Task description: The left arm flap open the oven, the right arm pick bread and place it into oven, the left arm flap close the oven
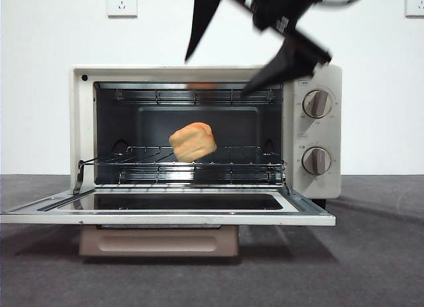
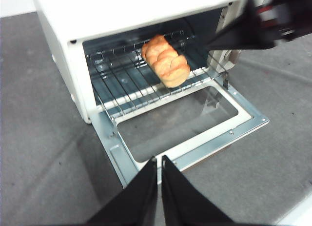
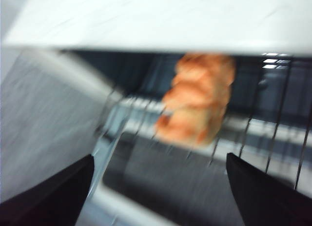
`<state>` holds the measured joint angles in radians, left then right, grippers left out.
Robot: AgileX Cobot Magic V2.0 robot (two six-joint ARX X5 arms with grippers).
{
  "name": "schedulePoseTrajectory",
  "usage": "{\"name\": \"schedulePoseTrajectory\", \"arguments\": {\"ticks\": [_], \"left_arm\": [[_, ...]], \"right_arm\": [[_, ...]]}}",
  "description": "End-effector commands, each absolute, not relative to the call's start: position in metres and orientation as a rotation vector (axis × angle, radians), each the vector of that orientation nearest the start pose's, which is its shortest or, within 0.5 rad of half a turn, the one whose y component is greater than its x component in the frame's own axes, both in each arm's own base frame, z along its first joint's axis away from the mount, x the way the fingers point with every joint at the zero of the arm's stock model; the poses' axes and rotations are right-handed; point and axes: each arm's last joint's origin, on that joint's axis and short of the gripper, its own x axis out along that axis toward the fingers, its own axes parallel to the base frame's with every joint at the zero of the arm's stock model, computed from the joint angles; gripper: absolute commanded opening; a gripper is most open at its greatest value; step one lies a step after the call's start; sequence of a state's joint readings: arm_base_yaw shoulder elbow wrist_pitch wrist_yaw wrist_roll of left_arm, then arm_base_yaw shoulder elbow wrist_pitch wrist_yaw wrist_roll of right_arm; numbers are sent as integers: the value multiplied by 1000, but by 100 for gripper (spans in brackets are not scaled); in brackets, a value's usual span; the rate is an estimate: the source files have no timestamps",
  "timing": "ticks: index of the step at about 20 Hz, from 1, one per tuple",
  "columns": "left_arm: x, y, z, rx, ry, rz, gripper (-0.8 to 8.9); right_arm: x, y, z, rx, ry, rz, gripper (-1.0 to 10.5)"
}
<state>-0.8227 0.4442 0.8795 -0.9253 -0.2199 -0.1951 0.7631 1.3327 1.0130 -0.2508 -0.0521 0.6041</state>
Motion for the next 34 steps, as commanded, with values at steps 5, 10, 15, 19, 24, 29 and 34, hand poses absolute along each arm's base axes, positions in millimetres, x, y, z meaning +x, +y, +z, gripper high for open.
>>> {"name": "schedulePoseTrajectory", "arguments": {"ticks": [5, 10, 15, 19, 24, 29, 34], "left_arm": [[68, -65, 312, 38, 624, -518, 14], [111, -90, 286, -19, 783, -560, 13], [167, -76, 269, -236, 898, -614, 13], [198, -45, 244, -396, 1012, -537, 14], [204, -11, 210, -590, 1030, -431, 14], [187, -7, 172, -678, 1113, -380, 14], [178, -7, 154, -708, 1150, -335, 15]], "right_arm": [[151, 165, 341, 220, 669, 778, 431], [100, 111, 364, 176, 621, 798, 431], [60, 65, 363, 123, 617, 722, 431], [37, 38, 362, 140, 584, 679, 431], [21, 20, 357, 183, 587, 638, 431], [18, 17, 356, 196, 588, 631, 431], [19, 16, 356, 191, 579, 609, 431]]}}
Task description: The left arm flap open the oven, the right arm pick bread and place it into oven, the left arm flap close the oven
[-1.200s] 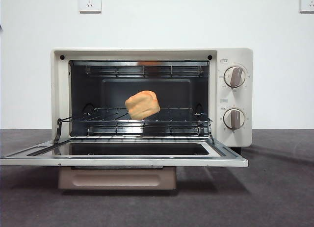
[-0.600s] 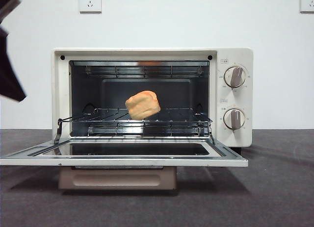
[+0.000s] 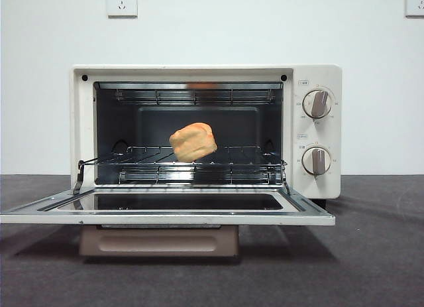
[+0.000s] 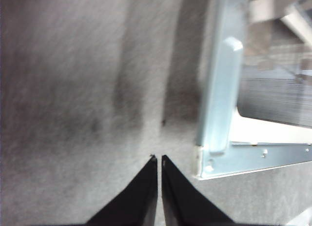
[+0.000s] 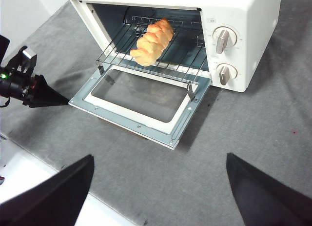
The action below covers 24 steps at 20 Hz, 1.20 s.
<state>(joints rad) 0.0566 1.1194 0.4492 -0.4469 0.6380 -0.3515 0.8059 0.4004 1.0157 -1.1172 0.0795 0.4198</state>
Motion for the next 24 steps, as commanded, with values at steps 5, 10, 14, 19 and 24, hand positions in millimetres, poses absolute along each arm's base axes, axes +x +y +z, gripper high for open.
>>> {"name": "schedulePoseTrajectory", "arguments": {"ticks": [5, 10, 14, 19, 24], "left_arm": [[182, -14, 144, -713, 1211, -351, 15], [192, -19, 133, -780, 1240, -398, 15], [194, -21, 134, -826, 1233, -443, 15], [199, -22, 139, -918, 1199, -504, 15], [216, -23, 158, -1010, 1098, -563, 15]], "right_arm": [[19, 16, 356, 187, 571, 589, 431], [19, 16, 356, 187, 571, 587, 431], [19, 16, 356, 187, 571, 587, 431], [19, 16, 356, 192, 572, 586, 431], [19, 16, 356, 198, 574, 584, 431]]}}
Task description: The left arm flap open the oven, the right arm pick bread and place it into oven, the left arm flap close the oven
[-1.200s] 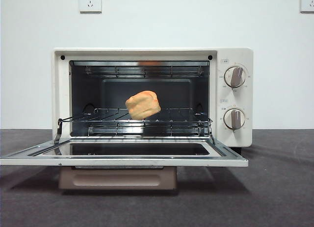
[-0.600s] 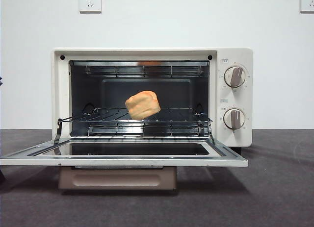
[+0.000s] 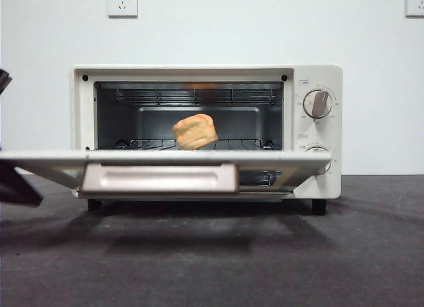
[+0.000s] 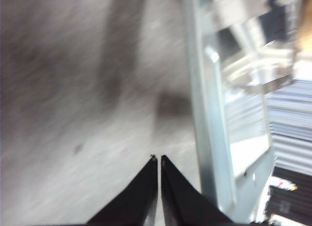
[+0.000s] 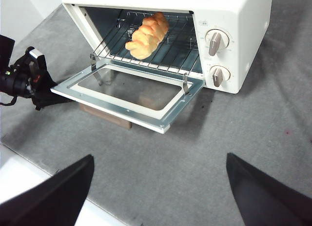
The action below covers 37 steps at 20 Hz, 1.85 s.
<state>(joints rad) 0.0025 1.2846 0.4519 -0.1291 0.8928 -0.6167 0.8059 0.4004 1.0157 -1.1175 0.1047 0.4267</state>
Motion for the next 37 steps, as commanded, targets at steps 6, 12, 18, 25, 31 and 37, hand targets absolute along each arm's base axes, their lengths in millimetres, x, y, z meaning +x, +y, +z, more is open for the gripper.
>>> {"name": "schedulePoseTrajectory", "arguments": {"ticks": [6, 12, 18, 25, 31, 37], "left_arm": [[242, -22, 189, -1104, 840, -562, 15], [251, -22, 217, -1208, 625, -638, 15], [243, -23, 244, -1214, 534, -784, 16], [207, -23, 286, -1117, 385, -894, 16], [159, -23, 314, -963, 267, -951, 16], [110, -22, 315, -787, 201, -879, 16]], "right_arm": [[20, 16, 356, 202, 566, 579, 431], [20, 16, 357, 208, 567, 578, 431], [20, 16, 357, 209, 563, 579, 431], [21, 17, 360, 210, 530, 592, 431], [22, 19, 364, 197, 473, 624, 431], [21, 19, 364, 140, 460, 662, 431]]}}
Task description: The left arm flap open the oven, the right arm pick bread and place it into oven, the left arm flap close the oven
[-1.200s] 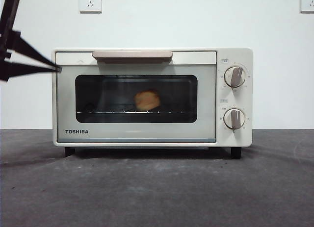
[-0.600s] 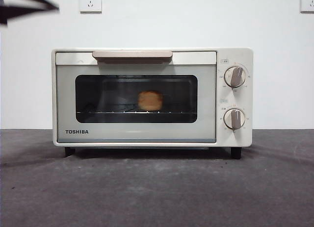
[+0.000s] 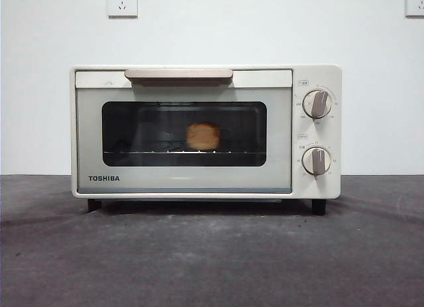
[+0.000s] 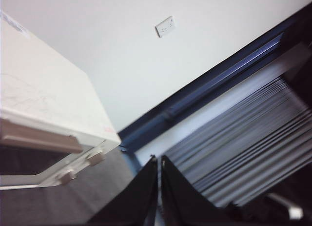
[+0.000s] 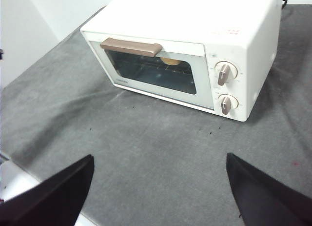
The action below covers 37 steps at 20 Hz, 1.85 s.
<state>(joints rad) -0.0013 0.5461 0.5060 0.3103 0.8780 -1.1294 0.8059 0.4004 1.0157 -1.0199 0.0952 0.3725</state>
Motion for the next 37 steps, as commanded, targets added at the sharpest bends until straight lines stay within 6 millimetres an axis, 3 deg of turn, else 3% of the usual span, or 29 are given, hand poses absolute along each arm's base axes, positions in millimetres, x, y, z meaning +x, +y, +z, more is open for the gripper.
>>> {"name": "schedulePoseTrajectory", "arguments": {"ticks": [1, 7, 12, 21, 27, 31, 37], "left_arm": [[101, -22, 312, -751, 196, -850, 16], [61, -19, 290, -535, 193, -695, 15], [43, -17, 275, -374, 205, -618, 16], [40, -16, 268, -328, 245, -578, 26], [41, -16, 277, -287, 139, -592, 26], [42, -16, 283, -150, 38, -601, 25], [42, -16, 283, -100, 27, -596, 25]], "right_arm": [[21, 20, 364, 122, 455, 671, 431], [21, 20, 364, 30, 422, 693, 429], [21, 20, 364, -4, 410, 702, 412], [22, 20, 364, -8, 406, 694, 412], [22, 20, 365, -5, 400, 696, 411], [22, 20, 366, 1, 389, 698, 411], [22, 21, 368, 12, 372, 699, 410]]}}
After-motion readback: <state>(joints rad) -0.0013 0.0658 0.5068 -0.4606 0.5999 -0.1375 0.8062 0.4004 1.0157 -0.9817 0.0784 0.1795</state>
